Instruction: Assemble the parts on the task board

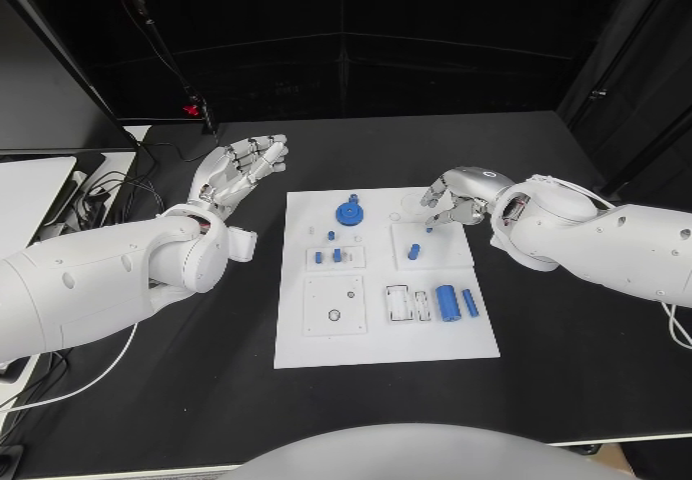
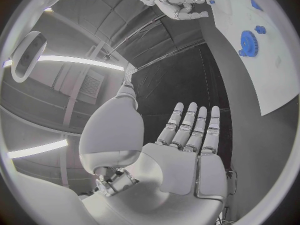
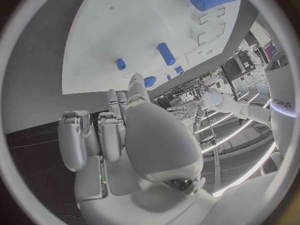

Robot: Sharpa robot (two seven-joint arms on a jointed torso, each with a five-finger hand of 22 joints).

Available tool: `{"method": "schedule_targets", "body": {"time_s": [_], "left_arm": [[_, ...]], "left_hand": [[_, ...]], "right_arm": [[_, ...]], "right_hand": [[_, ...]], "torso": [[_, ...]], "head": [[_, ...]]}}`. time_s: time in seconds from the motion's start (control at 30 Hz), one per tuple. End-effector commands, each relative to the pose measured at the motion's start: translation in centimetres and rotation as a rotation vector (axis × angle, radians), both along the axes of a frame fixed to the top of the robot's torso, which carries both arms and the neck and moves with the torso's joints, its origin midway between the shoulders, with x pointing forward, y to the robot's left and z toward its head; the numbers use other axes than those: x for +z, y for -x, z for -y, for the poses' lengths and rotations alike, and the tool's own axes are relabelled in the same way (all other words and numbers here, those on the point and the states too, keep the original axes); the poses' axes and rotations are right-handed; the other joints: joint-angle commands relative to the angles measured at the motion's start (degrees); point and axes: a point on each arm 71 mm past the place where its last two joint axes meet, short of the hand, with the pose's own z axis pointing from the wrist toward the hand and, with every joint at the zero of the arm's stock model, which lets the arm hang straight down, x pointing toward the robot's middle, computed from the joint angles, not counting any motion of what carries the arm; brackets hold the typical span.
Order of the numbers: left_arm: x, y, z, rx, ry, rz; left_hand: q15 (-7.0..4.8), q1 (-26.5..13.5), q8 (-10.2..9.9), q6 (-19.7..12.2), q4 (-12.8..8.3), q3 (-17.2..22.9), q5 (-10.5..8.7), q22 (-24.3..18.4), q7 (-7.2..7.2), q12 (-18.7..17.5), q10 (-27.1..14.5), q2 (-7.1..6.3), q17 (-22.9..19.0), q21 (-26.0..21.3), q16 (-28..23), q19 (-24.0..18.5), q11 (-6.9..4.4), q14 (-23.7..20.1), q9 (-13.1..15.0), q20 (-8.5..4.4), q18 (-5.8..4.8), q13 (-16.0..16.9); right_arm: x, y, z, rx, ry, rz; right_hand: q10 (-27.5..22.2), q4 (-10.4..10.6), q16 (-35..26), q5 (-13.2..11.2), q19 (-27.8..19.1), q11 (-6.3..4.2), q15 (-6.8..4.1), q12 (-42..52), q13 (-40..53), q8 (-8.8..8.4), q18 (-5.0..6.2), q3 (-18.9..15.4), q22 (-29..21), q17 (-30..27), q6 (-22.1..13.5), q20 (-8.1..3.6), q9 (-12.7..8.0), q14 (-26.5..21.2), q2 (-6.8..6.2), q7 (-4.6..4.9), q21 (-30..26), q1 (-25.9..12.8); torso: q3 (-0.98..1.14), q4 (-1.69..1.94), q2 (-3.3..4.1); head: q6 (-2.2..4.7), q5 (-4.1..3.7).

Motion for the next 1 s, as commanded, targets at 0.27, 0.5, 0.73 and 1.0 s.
{"method": "schedule_targets", "body": {"time_s": [0.27, 0.5, 0.73, 1.0], "left_arm": [[0.8, 0.2, -0.1, -0.009, 0.04, 0.093], [0.7, 0.1, -0.3, -0.003, 0.036, 0.088], [0.7, 0.2, -0.2, -0.007, 0.037, 0.08], [0.7, 0.2, -0.2, -0.005, 0.035, 0.077]], "left_hand": [[0.11, 0.4, 3.8, -2.4, -0.1, 2.1, -0.82, -0.1, 7.27, 4.1, -2.4, 2.93, -1.2, 0.3, 2.6, 2.3, 0.04, -1.1, 0.7, -0.1, -1.15, 0.9], [0.24, 1.5, 6.6, -4.1, -0.2, 2.6, 0.21, -0.5, 7.37, 7.1, -4.1, 3.48, -2.4, 0.4, 4.4, 3.5, 0.07, -1.4, 1.2, -0.13, -1.1, 1.3], [0.4, 2.1, 9.0, -5.5, -0.2, 2.8, 0.37, -0.4, 7.39, 9.6, -5.4, 3.88, -3.6, 0.6, 5.9, 5.0, 0.13, -1.5, 1.4, -0.15, -0.9, 1.4], [0.36, 2.2, 10.9, -6.5, -0.2, 3.2, 0.44, -0.8, 7.4, 11.6, -6.3, 4.93, -4.7, 0.6, 7.0, 5.4, 0.14, -1.8, 1.5, -0.16, -0.91, 1.4]], "right_arm": [[-0.9, -0.1, -0.5, -0.006, 0.142, -0.041], [-1.1, 0.0, -0.7, -0.009, 0.173, -0.055], [-1.1, 0.1, -0.9, -0.008, 0.188, -0.046], [-1.3, 0.0, -1.1, -0.014, 0.204, -0.056]], "right_hand": [[2.6, 0.2, 0.1, -0.1, 6.0, -0.93, -0.73, -0.5, -1.3, 0.13, -0.42, 1.9, 15.1, 15.1, 2.3, -0.72, 0.2, 6.0, -1.1, -0.58, 0.2, 0.4], [3.3, 0.3, 0.1, -0.1, 6.0, -0.92, -0.86, -0.7, -1.7, 0.04, -0.42, 2.4, 15.1, 15.1, 2.6, -0.82, 0.1, 6.0, -1.05, -0.53, 0.2, 0.2], [5.2, 0.4, 0.1, -0.1, 6.0, -1.13, -0.95, -1.2, -2.6, -0.27, -0.42, 3.4, 15.1, 15.1, 2.9, -0.97, 0.0, 6.0, -1.05, -0.71, 0.2, 0.5], [7.0, 0.5, 0.1, -0.1, 6.0, -1.32, -1.03, -1.8, -3.4, -0.47, -0.42, 4.2, 15.1, 15.1, 3.3, -1.07, 0.0, 6.0, -0.89, -0.86, 0.2, 0.9]], "torso": [[0.0, -0.02, 0.02], [0.04, 0.08, -0.01], [-0.05, -0.03, 0.01], [-0.04, -0.02, -0.05]], "head": [[-0.14, -0.35], [-0.51, -0.28], [-0.87, -0.11], [-1.14, 0.02]]}}
